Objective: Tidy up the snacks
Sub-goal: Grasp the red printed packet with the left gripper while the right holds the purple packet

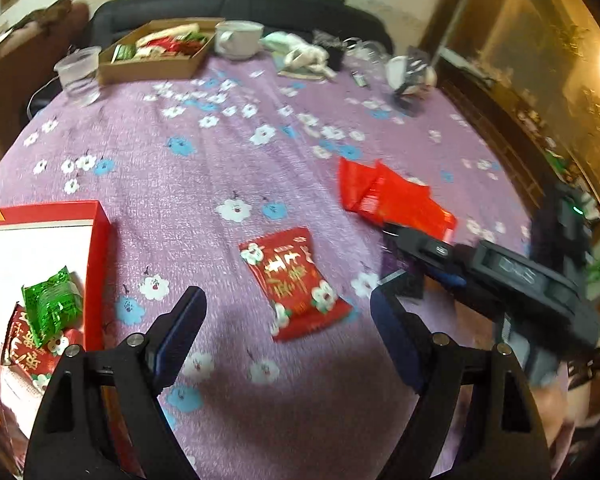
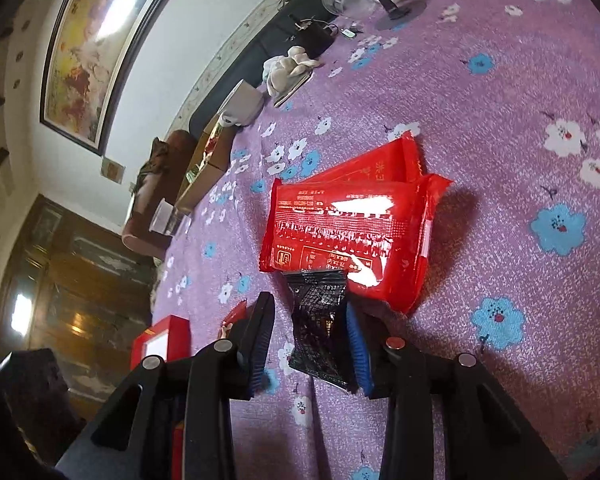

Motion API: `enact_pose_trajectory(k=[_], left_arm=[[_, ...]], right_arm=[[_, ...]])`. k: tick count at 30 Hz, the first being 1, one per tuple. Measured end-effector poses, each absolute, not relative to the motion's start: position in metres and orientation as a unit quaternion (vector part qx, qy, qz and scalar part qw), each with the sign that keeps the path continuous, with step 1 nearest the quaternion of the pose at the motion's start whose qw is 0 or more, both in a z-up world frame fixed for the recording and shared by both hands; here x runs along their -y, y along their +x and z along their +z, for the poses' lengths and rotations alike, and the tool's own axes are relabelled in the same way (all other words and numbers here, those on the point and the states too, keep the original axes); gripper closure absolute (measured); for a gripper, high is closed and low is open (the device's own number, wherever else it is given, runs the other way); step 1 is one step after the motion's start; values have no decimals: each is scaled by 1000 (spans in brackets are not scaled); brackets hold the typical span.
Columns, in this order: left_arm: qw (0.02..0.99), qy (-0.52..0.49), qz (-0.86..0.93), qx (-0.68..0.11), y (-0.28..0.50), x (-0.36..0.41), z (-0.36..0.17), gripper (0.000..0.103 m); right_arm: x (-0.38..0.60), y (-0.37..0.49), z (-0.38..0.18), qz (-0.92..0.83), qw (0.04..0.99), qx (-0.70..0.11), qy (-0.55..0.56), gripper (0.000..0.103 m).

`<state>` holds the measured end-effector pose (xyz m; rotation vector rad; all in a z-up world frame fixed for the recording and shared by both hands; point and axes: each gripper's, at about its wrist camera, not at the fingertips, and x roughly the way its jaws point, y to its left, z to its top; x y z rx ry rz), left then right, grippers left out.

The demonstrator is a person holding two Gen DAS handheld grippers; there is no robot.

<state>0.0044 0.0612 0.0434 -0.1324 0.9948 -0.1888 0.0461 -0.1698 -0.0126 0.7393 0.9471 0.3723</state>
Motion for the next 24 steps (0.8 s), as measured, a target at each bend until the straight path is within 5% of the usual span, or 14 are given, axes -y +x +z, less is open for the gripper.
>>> enact_pose_trajectory(k=[18, 22, 24], left_arm=[[871, 15, -13, -491, 25, -38, 9, 12], [870, 4, -4, -492, 25, -47, 5, 0], [869, 6, -2, -494, 25, -49, 5, 0]], right_arm=[[156, 44, -3, 170, 823, -447, 308, 52], [155, 41, -2, 164, 828, -447, 295, 54], [150, 40, 0, 145, 839, -452, 264, 64]])
